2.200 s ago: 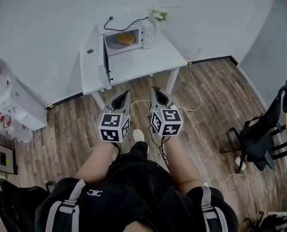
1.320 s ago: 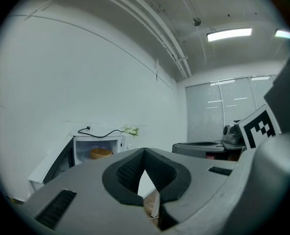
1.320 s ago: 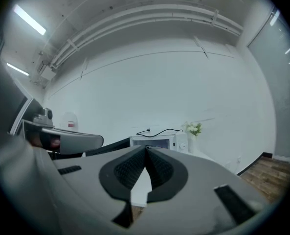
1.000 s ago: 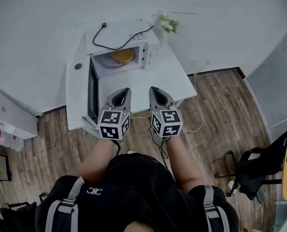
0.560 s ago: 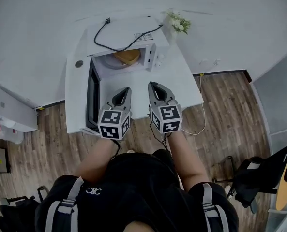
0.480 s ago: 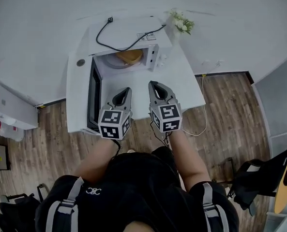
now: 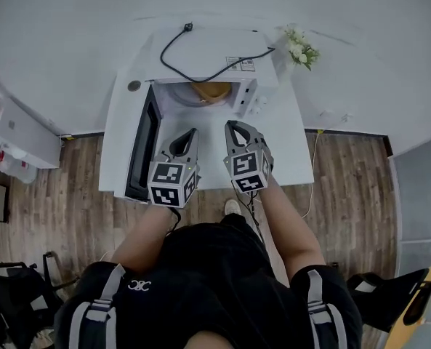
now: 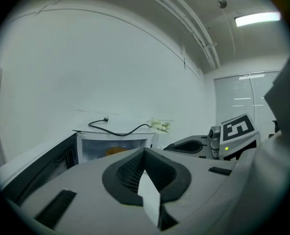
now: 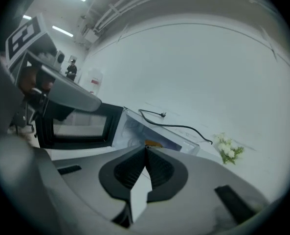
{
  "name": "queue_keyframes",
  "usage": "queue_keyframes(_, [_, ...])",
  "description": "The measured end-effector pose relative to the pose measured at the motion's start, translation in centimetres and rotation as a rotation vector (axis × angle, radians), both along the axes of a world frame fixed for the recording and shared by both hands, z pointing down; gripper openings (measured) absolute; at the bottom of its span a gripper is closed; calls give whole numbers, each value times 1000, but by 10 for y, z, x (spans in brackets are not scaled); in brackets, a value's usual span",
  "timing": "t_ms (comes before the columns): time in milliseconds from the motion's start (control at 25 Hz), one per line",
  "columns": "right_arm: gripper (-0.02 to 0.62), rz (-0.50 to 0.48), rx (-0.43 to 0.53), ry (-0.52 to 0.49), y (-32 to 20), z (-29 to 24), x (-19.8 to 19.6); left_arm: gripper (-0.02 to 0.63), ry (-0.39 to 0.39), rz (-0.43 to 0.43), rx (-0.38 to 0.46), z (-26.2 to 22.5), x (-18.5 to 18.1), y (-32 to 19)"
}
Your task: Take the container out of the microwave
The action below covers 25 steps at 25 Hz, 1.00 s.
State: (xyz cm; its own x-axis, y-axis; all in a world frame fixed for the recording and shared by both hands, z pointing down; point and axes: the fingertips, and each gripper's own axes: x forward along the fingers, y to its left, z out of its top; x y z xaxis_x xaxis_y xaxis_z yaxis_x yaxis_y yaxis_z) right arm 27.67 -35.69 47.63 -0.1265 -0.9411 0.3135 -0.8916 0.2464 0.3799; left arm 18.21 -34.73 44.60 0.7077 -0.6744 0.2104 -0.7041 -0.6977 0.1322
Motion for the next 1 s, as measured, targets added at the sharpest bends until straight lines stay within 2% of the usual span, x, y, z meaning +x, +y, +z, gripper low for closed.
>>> queue_keyframes(320, [3,-98,-100,341,-62,43,19,14,1,-101,-27,10,4,-27])
queue_keyframes(440, [3,-105,-142,460,-83,62,26,14,1,-137,-42,17,-3,-32])
queue_keyframes(640, [35,-113,-217,608,-110,91,32,14,-6,-181,-67,29,-15,-37])
queue_keyframes(800, [69,-149,-220,692,-123,101,25,14,-11,-207,-83,37,-24,-40])
queue_keyframes(1000, [107,-180,-268,874,-139,129,33,14,-19,-231,-100,47,-35,-39])
